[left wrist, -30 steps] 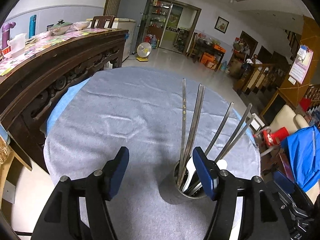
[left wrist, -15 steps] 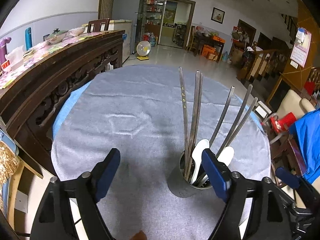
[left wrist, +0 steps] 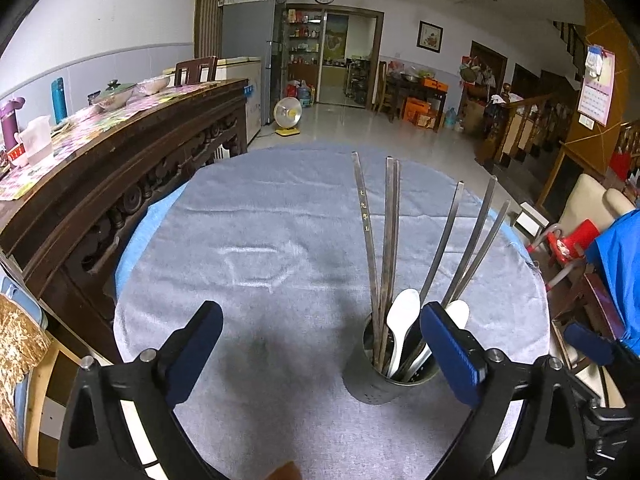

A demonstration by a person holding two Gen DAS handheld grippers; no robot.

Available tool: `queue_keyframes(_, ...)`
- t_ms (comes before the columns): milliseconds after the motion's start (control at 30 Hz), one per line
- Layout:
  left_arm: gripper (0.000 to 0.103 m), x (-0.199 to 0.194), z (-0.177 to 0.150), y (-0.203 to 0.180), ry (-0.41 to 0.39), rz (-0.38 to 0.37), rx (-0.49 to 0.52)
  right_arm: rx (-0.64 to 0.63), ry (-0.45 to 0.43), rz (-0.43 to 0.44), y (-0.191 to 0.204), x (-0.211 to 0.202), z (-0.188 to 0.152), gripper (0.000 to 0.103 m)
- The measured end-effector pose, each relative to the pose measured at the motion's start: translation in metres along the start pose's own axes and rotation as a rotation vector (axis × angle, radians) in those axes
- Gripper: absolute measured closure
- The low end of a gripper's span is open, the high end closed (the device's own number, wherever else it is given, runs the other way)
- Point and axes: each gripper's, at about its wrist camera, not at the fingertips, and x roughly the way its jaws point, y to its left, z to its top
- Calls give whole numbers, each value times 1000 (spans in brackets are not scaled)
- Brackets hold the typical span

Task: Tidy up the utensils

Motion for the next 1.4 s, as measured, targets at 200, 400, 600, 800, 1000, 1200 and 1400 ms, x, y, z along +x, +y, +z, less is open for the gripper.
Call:
queue_keyframes(200,4,-1,1,-1,1,0,5,1,6,-13,-1,1,-1,19)
queue_keyframes(400,4,-4,3,-2,5,-5,2,-5,2,-16,0,0,0,19)
queue_keyframes(600,4,-4,2,-5,14,-23,-1,-13,0,-19,1,-1,0,19)
queue_keyframes(800,4,-5,2,-5,10,-26,1,-17,-3,-20,1,-2,0,19)
queue_keyframes(1000,4,-5,3,-6,12,-27,6,-20,0,-19,3,0,0,19)
queue_keyframes(1200,4,-4,3,-6,15,-29,4,-20,0,-15,3,0,1,19)
queue_keyframes(1400,4,-4,4,-6,16,-31,3,-23,-3,-17,4,0,1,19)
